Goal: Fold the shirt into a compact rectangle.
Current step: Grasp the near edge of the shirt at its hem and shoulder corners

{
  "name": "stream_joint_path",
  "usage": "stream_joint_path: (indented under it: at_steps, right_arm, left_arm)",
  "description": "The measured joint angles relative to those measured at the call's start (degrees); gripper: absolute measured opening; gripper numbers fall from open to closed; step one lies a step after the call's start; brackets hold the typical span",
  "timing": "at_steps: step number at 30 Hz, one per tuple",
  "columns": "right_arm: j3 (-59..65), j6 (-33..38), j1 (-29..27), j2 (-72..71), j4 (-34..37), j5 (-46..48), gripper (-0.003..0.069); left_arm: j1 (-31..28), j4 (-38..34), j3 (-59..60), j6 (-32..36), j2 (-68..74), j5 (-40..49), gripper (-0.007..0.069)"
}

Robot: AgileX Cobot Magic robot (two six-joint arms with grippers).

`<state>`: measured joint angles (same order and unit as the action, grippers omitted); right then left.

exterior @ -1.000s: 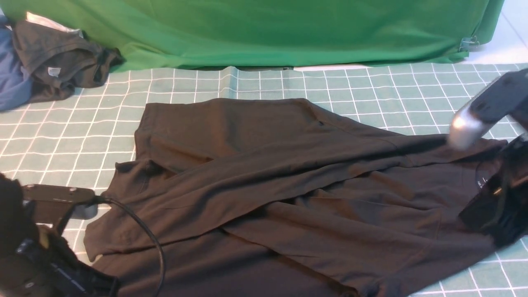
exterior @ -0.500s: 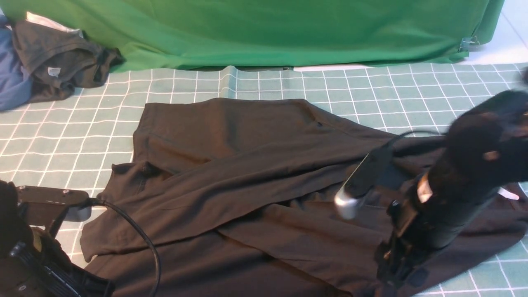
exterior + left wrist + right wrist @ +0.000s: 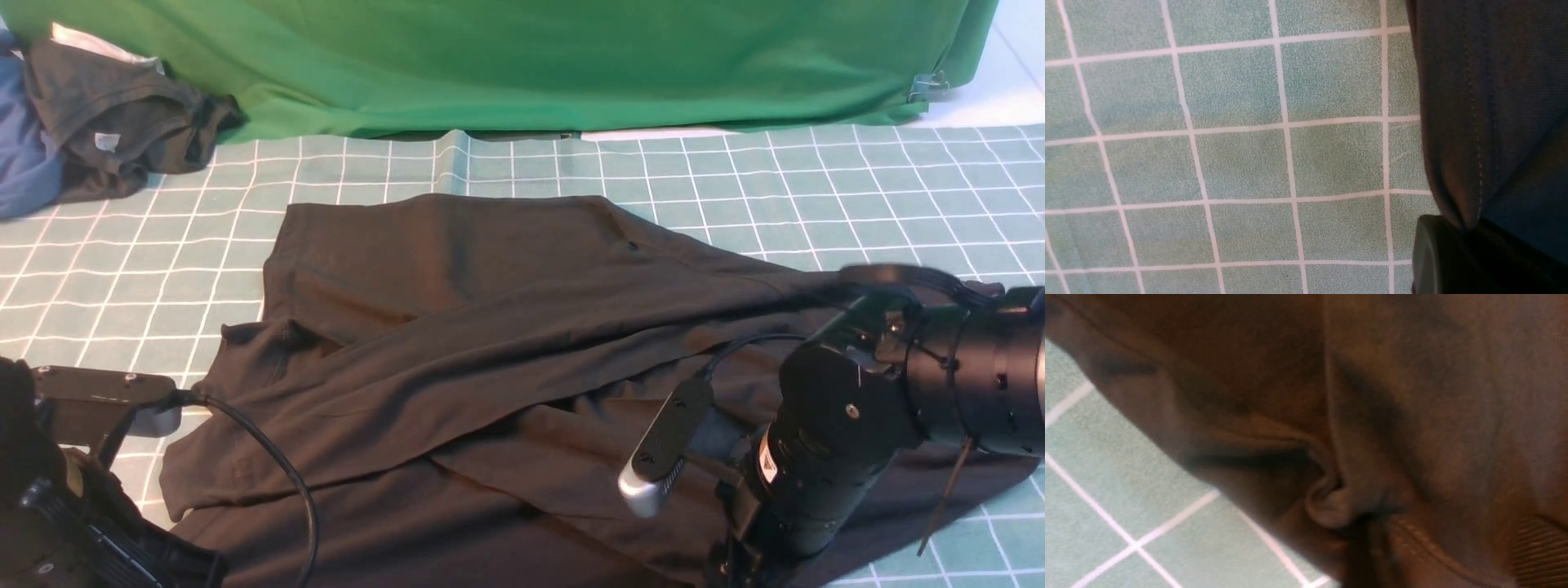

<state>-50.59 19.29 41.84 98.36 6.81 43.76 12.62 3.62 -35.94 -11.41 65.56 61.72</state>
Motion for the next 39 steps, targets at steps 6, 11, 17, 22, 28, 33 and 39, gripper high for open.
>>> stream_joint_path:
  at_steps: [6,11,17,22,28,33,39]
  right_arm:
    - [0.46,-1.26,0.0,-2.68,-0.02,3.85,0.0049]
    - [0.46,-1.26,0.0,-8.52,-0.27,7.32,0.0038]
    - [-1.41,-1.26,-0.81,-11.85,-0.99,9.92,0.0036]
    - [-6.19,-0.97,-5.02,-11.92,-0.99,10.87,0.0033]
    - [-14.58,1.49,-13.09,-10.2,-0.87,11.0,0.0032]
    - [-23.17,3.96,-17.16,-3.25,-0.43,11.63,0.0032]
    - [-36.15,3.39,-19.66,8.89,-0.48,12.11,0.0032]
  left_arm:
    - [0.0,-0.29,-0.59,-0.06,-0.8,0.48,0.0006]
    - [0.0,-0.29,-5.31,-1.67,-1.42,3.65,0.0006]
    - [0.0,-0.45,-13.11,-2.4,0.38,3.5,0.0006]
    - [-1.03,-0.73,-19.18,-3.2,4.94,1.86,0.0006]
    - [-7.18,-3.62,-28.14,-1.64,14.05,-0.56,0.0006]
    - [-11.59,-5.8,-37.41,0.64,22.83,-2.06,0.0006]
    - [-15.7,-6.48,-50.44,1.12,34.85,-0.9,0.0006]
